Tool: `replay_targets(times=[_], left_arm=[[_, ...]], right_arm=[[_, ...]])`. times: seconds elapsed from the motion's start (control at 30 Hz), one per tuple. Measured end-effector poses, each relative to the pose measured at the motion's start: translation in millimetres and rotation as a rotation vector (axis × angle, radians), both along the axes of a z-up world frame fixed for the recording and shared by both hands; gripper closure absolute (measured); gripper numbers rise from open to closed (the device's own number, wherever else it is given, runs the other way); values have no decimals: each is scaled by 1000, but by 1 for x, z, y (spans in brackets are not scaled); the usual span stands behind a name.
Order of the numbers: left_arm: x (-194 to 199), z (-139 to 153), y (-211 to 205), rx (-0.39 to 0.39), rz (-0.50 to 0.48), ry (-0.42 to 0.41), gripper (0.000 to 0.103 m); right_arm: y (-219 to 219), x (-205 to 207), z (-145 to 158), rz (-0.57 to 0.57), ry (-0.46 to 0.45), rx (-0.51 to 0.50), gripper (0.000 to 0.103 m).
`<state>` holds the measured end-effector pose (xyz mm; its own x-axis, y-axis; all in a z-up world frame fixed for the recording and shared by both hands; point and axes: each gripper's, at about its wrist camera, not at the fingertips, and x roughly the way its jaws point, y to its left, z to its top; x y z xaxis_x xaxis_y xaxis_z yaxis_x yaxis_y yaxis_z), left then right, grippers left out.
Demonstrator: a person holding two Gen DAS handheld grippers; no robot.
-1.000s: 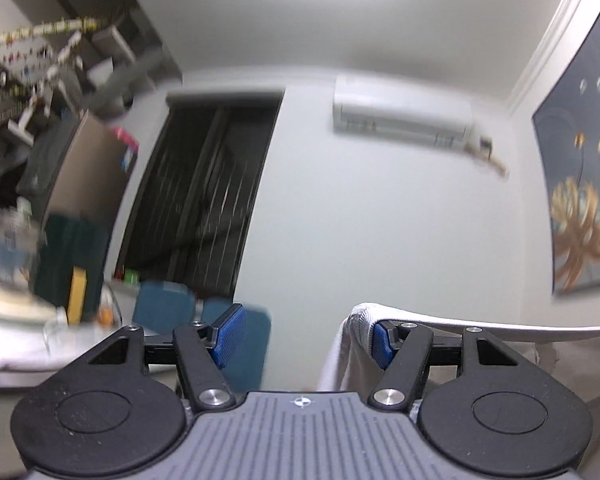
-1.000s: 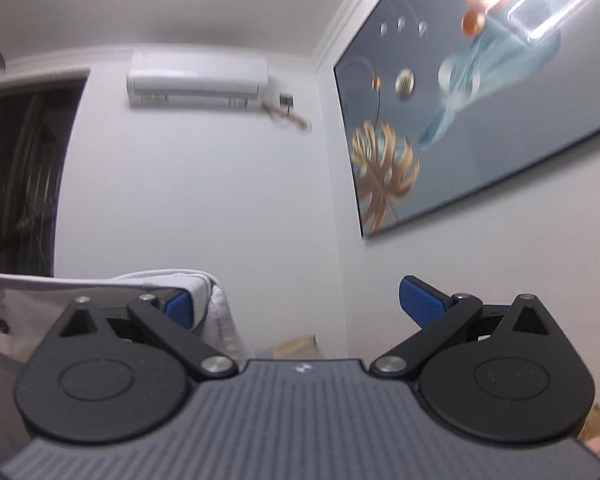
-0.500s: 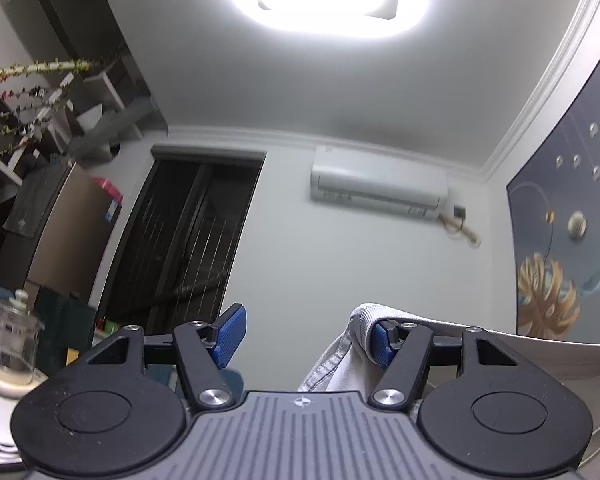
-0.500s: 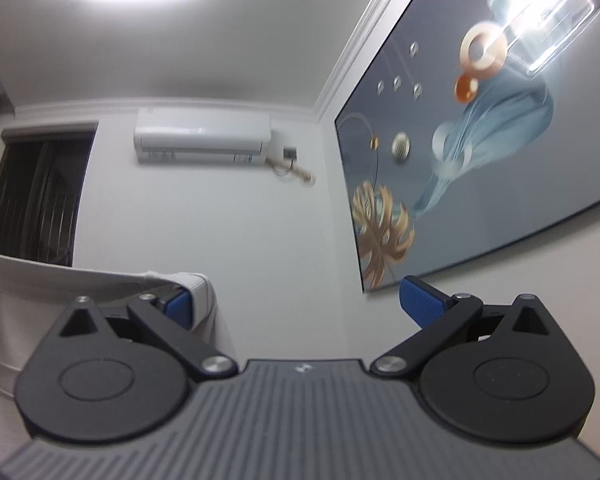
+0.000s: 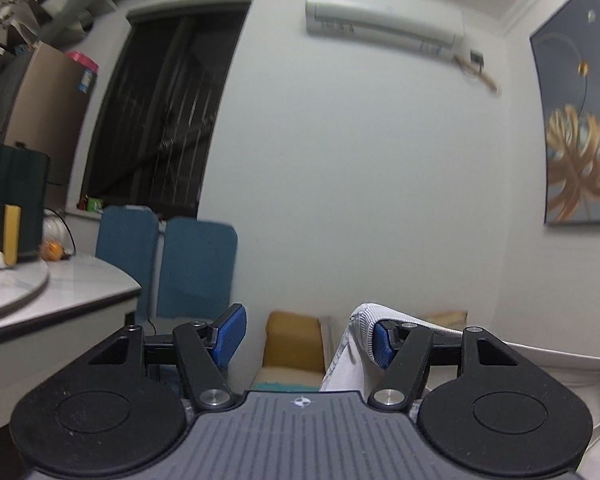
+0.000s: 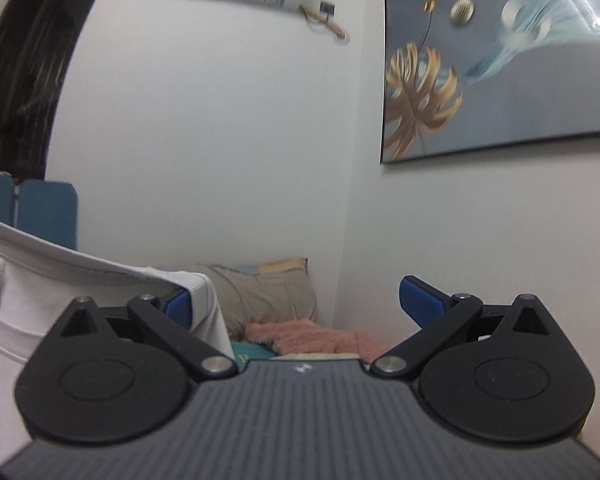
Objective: Fold clothes
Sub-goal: 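Raise the T-shirt high with both grippers and shake it open, then lower the unfolded T-shirt onto the bed with both grippers and release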
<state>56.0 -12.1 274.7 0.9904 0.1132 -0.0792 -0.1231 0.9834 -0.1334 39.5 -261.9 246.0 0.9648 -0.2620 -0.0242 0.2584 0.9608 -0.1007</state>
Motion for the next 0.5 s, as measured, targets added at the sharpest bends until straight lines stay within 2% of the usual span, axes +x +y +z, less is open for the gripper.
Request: replay_targets(times=[0.13, 0.27, 0.37, 0.47, 0.5], left_arm=[[88, -15, -5, -18, 12, 0, 37], [186, -47, -21, 40, 19, 27, 35], [263, -107, -21, 66, 5, 86, 29], [334, -186, -12, 47, -20, 224, 29], [346, -207, -9, 36, -34, 269, 29]], right_arm=[[-13, 82, -21, -13, 27, 51, 0], [-17, 170, -57, -61, 52, 46, 0], [-16, 242, -111, -75, 111, 67, 0], [-19, 307, -179, -62, 207, 113, 0], [-20, 324, -204, -56, 252, 123, 0]])
